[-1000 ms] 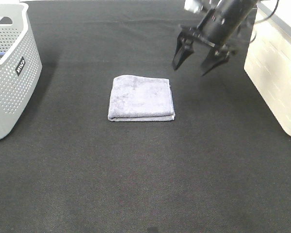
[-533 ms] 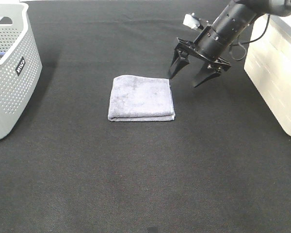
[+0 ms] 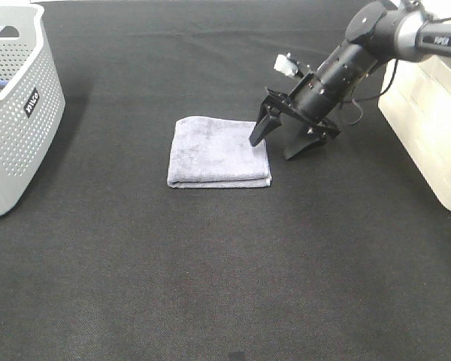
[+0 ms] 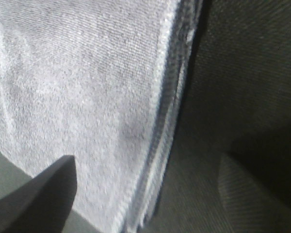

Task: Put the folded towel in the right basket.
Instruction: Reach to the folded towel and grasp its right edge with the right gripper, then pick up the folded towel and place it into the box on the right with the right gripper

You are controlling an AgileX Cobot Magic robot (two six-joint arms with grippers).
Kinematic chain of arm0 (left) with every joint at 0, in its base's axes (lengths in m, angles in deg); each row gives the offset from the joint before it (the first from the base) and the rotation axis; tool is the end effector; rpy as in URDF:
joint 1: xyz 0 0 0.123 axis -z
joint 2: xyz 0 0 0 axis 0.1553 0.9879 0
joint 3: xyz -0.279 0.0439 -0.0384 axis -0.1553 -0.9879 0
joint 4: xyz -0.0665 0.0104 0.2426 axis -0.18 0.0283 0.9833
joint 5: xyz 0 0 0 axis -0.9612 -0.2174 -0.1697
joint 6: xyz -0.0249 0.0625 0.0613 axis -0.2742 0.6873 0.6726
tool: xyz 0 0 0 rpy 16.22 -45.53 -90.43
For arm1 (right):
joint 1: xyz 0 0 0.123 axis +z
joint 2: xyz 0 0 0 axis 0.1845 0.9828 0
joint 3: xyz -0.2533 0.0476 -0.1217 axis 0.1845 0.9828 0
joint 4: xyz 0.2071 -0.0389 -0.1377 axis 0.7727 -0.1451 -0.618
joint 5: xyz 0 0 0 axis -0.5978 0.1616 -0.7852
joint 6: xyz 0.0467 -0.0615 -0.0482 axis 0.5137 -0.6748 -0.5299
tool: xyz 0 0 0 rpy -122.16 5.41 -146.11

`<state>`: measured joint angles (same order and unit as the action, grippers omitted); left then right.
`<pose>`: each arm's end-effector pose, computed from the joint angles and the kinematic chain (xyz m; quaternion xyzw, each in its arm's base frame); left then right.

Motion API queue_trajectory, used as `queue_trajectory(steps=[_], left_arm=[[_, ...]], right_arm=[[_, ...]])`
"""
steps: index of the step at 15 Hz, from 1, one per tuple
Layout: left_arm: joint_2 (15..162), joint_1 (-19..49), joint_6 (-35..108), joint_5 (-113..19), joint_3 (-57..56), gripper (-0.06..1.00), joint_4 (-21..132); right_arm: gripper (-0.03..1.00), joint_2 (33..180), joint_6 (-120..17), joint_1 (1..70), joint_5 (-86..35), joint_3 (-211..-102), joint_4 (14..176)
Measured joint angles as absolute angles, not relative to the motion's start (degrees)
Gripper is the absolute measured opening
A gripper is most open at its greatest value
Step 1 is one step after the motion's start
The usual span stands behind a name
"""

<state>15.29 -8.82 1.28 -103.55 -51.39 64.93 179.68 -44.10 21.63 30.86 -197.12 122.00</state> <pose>-0.0052 -0.0051 0.2775 -0.0039 0.8505 -0.0366 0.5247 0.4920 0.1438 0.1009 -0.1070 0.9547 0.2745 0.0419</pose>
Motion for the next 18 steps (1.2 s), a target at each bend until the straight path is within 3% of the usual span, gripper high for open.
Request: queue_trajectory(steps=[6,7,8,9,10,12,18], left_arm=[[15.29,-8.82,1.28,-103.55,-51.39,0.97,64.93],[15.29,-8.82,1.28,-103.55,-51.39,0.97,64.93],[15.29,-8.82,1.28,-103.55,-51.39,0.97,64.93],[15.29,-8.82,1.28,-103.55,-51.39,0.97,64.93],[15.29,-8.82,1.28,-103.55,-51.39,0.97,64.93],[15.29,-8.82,1.28,-103.55,-51.39,0.97,64.93],[15.29,-8.82,1.28,-103.55,-51.39,0.97,64.93]], right_arm=[[0.75,181.17,-44.62,22.15,30.28,-197.63,125.43],[0.68,181.62,-46.28,24.27,29.02,-197.63,126.06],[0.68,181.62,-46.28,24.27,29.02,-197.63,126.06],[0.40,181.97,-46.51,24.96,27.36,-197.63,125.78],[0.40,181.97,-46.51,24.96,27.36,-197.63,125.78],[0.09,182.20,-46.51,25.01,27.02,-197.63,125.32],[0.07,178.70,-46.63,25.01,32.40,-205.43,120.91]])
